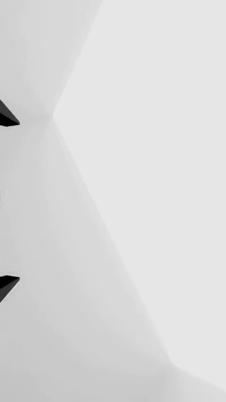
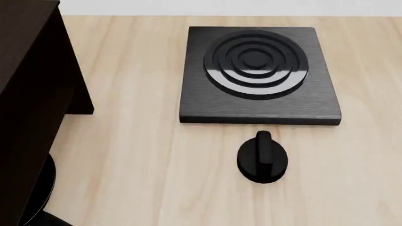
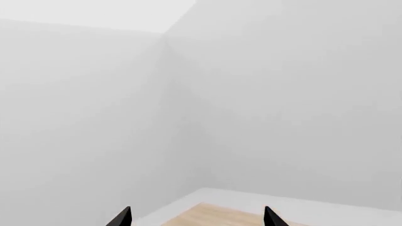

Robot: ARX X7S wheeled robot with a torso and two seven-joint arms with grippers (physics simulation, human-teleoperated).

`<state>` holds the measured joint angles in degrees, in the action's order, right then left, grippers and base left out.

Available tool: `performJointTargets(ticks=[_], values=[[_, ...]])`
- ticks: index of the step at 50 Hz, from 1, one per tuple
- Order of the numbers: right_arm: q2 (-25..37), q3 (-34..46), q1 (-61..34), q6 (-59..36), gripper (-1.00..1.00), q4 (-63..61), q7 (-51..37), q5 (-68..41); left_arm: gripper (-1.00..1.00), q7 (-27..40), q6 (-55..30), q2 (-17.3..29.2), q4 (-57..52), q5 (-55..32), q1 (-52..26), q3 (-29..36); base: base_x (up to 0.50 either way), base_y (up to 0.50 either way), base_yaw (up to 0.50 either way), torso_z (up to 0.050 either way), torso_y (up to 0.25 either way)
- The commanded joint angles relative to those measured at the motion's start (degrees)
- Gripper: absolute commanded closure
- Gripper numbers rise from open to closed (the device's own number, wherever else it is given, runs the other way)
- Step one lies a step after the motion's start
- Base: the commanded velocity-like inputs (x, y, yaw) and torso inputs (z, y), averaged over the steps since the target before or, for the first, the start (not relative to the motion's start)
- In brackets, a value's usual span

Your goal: Put the frying pan under the cabinet shelf.

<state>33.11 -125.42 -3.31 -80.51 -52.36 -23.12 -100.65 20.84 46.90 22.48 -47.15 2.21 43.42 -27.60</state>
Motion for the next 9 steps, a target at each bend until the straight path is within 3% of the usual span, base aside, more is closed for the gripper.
performJointTargets(ticks=[1,9], values=[[-0.2,-1.3,1.2,0.7,-1.0,1.1,2.4,1.9,-1.0,-4.1,1.9,-3.6,0.8,-1.9,0.8,-4.6,0.0,0.0,0.0,0.0,0.0],[-0.4,-1.6,1.5,1.0,-1.0,1.1,3.3,2.7,-1.0,-6.3,1.6,-5.5,0.7,-2.0,0.0,-5.1,0.0,0.0,0.0,0.0,0.0]])
